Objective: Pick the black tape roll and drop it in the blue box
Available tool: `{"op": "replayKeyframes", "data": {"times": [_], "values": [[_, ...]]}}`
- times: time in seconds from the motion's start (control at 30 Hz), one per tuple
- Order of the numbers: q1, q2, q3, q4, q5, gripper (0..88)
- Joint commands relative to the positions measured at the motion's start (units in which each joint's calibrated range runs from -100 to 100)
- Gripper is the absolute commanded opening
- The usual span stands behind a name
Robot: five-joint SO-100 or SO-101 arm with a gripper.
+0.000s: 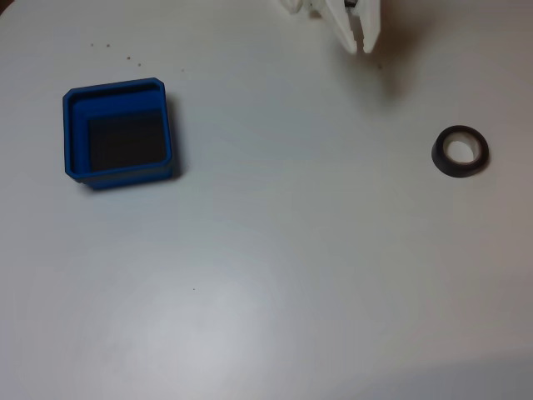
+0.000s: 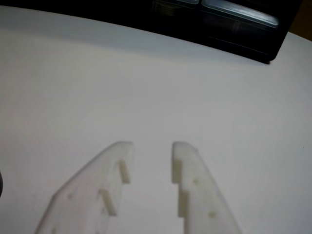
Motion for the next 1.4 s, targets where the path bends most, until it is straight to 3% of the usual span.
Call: {"op": "replayKeyframes", "data": {"times": [0.0, 0.27, 0.73, 1.37], "values": [[-0.19, -3.57, 0.81, -0.86, 0.08, 1.4], [-1.37, -3.57, 0.81, -0.86, 0.17, 1.4], [-23.45, -3.57, 0.90, -0.86, -0.27, 1.4], [-23.94, 0.94, 0.54, 2.27, -0.19, 1.4]]}}
